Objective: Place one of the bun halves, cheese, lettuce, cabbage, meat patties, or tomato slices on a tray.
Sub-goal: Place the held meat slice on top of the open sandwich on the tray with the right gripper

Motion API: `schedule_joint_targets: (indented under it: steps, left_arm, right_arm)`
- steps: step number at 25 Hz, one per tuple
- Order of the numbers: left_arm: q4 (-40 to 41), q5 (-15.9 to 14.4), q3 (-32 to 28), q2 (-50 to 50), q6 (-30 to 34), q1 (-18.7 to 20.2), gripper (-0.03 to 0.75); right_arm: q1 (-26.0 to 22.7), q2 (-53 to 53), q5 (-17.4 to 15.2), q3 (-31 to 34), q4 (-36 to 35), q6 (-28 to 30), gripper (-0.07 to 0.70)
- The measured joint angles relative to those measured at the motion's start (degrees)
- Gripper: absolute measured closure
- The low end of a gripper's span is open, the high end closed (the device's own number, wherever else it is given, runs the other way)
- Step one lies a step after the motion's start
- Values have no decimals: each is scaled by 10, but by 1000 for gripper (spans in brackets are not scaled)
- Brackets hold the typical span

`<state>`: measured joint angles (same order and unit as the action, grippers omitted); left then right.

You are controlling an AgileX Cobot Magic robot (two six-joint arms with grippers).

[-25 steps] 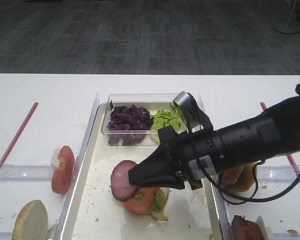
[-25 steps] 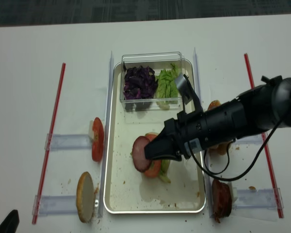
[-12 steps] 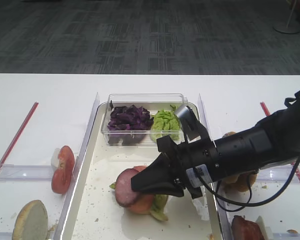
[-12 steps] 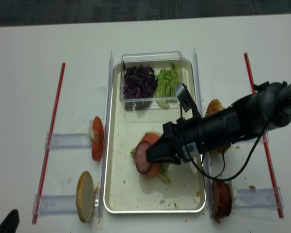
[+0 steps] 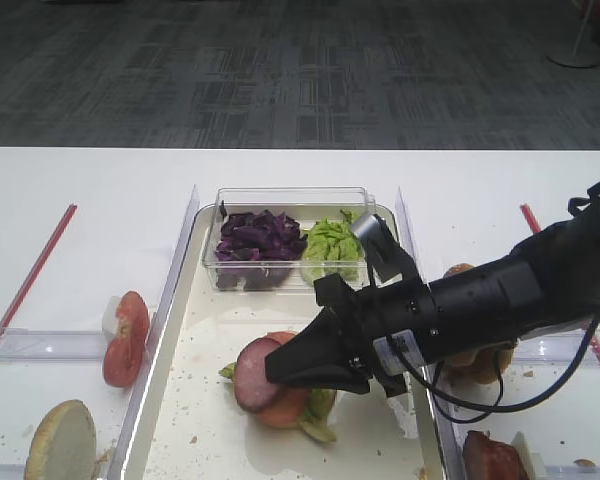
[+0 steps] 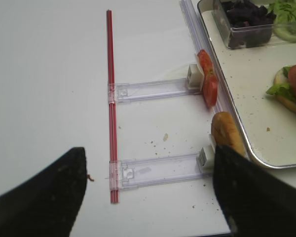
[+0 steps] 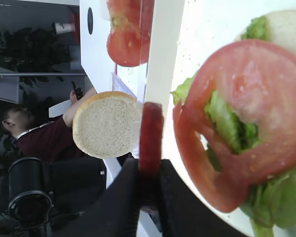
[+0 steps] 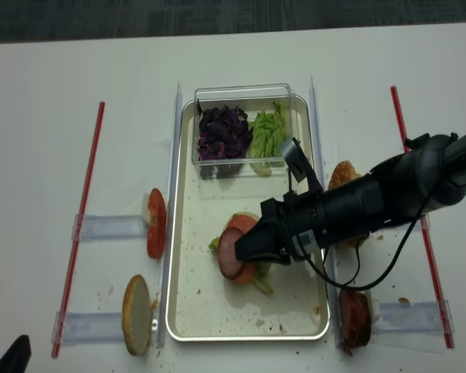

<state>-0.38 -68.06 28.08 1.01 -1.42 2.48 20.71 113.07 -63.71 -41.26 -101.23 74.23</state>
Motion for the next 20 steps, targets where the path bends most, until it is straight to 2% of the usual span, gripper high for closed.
schedule_joint_targets:
  steps: [3,8,20]
  left_arm:
    - [0,0,0,0,0,0,223]
    - [0,0,0,0,0,0,223]
    - [0,0,0,0,0,0,223]
  right_arm:
    - [-18,0,-13,0,0,-1,499]
    - [-53,0,-14,0,-1,-11,499]
    - [-46,0,-16,0,10,-16,499]
